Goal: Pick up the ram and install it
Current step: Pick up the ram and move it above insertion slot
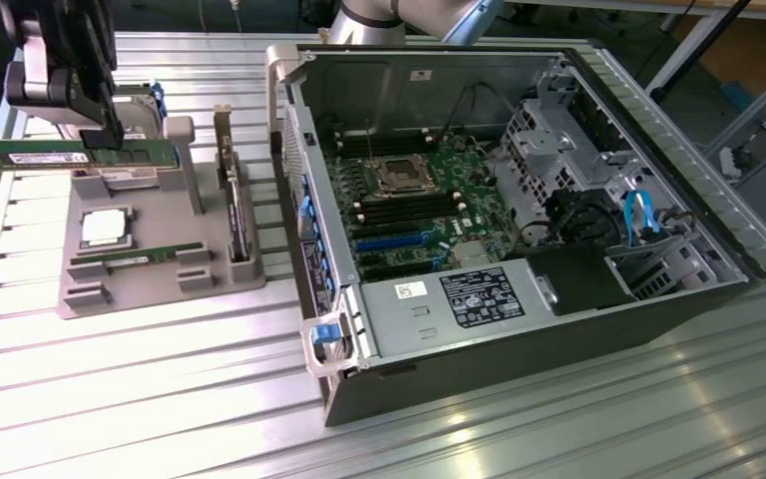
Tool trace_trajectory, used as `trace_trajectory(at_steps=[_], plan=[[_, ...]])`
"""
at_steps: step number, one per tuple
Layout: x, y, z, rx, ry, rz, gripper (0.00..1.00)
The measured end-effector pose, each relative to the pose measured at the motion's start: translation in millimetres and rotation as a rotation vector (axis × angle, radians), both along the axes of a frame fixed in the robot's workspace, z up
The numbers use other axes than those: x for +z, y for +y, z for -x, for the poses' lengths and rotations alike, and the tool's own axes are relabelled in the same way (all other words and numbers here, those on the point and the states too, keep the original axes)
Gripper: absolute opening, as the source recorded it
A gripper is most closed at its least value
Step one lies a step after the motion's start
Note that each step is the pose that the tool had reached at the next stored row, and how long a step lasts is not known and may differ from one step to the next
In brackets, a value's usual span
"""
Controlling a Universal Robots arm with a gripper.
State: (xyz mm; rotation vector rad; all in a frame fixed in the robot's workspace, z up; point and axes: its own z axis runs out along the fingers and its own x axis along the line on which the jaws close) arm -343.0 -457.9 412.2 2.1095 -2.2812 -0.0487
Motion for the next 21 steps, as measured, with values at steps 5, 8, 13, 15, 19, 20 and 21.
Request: trace_trajectory(at_steps=[5, 8, 13, 15, 19, 20, 21], plan=[[0.3, 0.0, -1.7, 0.0, 0.0004, 0.0003, 0.12], [0.1, 0.0, -7.1, 0.0, 0.0002, 0.0002, 0.12], [0.1, 0.0, -19.5, 0.0, 0.0004, 0.0002, 0.12], [0.1, 0.0, -21.8, 0.0, 0.0005, 0.0002, 0.12], [0.1, 0.0, -32.9, 0.0, 0.0013, 0.0002, 0.12], [0.0, 0.0, -36.2, 0.0, 0.0018, 0.0001, 0.12], [0.1, 0.0, -40.0, 0.0, 0.0028, 0.0002, 0.12]])
